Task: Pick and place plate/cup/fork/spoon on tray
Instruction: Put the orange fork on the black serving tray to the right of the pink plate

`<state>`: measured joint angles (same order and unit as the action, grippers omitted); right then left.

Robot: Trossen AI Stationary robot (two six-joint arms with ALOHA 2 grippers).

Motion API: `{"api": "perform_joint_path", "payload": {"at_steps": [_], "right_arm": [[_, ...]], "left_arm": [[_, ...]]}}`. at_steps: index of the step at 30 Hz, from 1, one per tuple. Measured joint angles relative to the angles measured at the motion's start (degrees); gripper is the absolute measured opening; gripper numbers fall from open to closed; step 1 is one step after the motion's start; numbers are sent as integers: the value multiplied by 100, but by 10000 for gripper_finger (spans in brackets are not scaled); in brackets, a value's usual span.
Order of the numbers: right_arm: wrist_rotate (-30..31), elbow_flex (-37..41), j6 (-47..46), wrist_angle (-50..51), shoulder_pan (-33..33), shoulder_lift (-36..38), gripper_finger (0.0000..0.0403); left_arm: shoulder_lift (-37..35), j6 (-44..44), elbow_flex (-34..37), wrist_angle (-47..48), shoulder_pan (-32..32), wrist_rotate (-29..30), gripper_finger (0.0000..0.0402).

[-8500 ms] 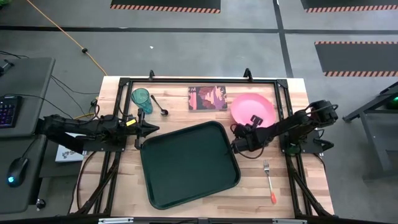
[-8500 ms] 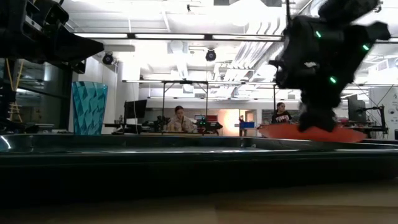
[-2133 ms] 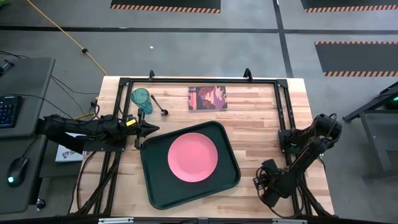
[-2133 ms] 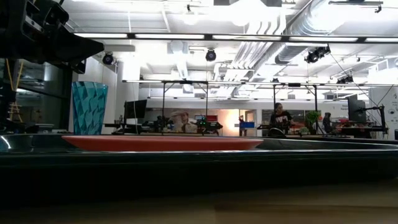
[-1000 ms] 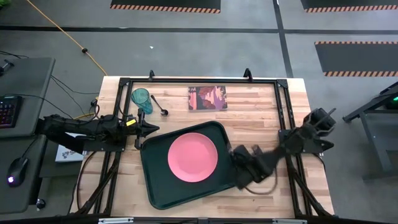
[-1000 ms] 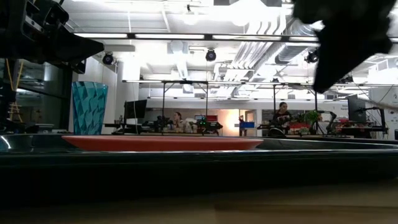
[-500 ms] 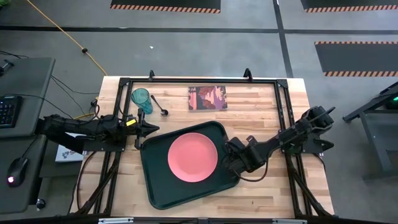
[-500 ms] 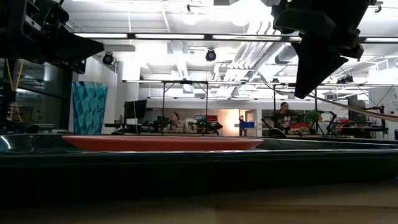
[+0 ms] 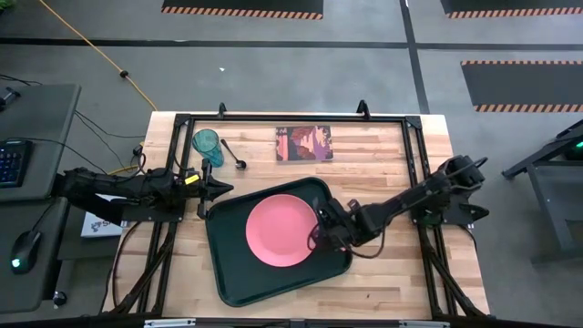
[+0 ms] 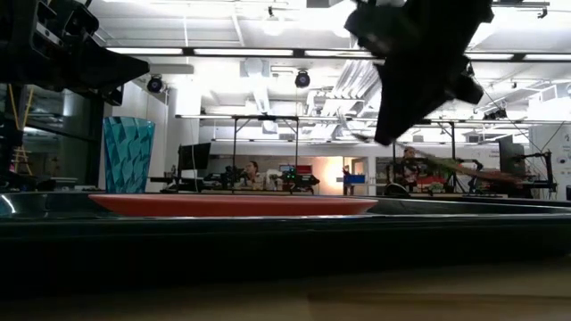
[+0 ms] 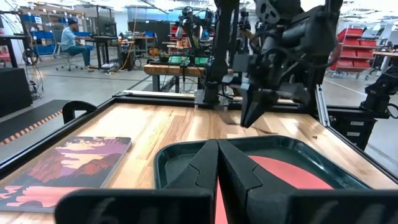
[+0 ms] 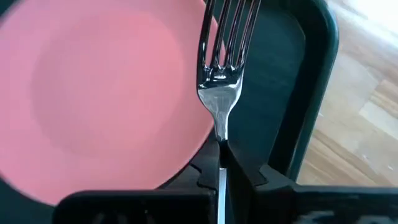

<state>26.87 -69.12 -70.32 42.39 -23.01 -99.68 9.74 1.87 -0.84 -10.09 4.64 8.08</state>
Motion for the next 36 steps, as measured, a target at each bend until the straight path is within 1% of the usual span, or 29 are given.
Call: {"api": "perform_joint_path", "payload": {"at_steps": [6,13,18,21,31,36], "right_arm": [[-177,0,-76,17,370,-96,0],[-331,-1,-364,-26,570,-262,0],[-557,0,-427,-136,626,-615,0],[-583,0,-426,-133,636,-721,0],[-478,110,-789,-211,641,-728,0],[-632,347,-1162,-399,643,-728,22]], "left_arm": [[-1,0,0,2,1,1,0],[0,0,0,2,0,2,0],[-1,0,2,33,2,-1,0],[-1,0,4,38,2,0,0],[0,0,4,42,0,0,0],[0,0,4,44,1,0,0]]}}
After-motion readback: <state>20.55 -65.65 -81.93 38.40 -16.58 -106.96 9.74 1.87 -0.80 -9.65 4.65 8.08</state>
